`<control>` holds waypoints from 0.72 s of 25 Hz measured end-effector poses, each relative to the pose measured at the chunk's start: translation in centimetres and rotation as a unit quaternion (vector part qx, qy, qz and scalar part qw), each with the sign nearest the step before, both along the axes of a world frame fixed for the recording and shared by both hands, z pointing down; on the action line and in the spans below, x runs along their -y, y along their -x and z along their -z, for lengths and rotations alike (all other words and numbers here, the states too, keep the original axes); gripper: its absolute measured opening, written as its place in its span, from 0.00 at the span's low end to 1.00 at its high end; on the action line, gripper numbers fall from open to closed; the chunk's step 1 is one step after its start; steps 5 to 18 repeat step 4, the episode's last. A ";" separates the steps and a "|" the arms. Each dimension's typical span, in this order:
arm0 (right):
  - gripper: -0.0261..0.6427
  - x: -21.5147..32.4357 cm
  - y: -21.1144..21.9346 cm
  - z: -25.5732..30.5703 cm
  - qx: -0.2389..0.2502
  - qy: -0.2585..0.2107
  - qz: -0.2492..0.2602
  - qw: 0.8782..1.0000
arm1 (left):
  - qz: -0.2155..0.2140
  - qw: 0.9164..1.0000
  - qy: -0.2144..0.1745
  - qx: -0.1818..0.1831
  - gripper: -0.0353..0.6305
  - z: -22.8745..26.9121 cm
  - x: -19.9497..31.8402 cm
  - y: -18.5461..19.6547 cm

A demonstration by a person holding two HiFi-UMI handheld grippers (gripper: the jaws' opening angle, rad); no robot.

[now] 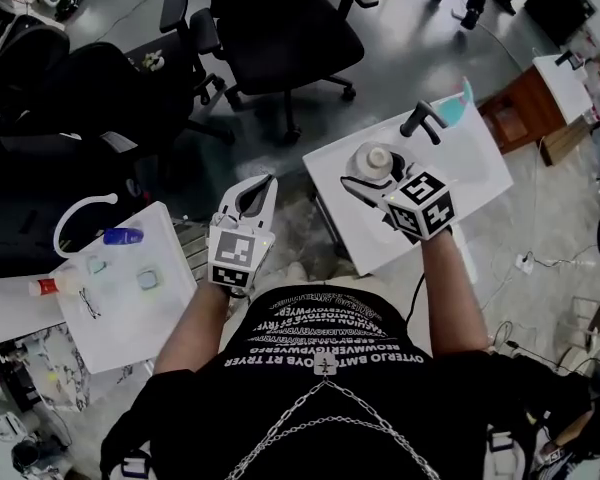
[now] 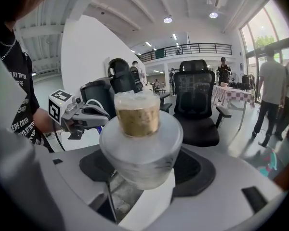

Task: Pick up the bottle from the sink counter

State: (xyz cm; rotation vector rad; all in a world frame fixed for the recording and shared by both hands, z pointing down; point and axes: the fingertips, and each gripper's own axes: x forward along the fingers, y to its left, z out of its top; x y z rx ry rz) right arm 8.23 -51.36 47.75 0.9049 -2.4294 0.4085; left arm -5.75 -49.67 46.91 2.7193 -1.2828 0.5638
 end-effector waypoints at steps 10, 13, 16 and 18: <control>0.55 0.4 -0.3 -0.5 0.001 0.004 -0.002 1.000 | -0.004 1.000 0.000 0.003 0.06 -0.1 0.4 -0.3; 0.55 0.4 -0.3 -0.5 0.001 0.004 -0.002 1.000 | -0.004 1.000 0.000 0.003 0.06 -0.1 0.4 -0.3; 0.55 0.4 -0.3 -0.5 0.001 0.004 -0.002 1.000 | -0.004 1.000 0.000 0.003 0.06 -0.1 0.4 -0.3; 0.55 0.4 -0.3 -0.5 0.001 0.004 -0.002 1.000 | -0.004 1.000 0.000 0.003 0.06 -0.1 0.4 -0.3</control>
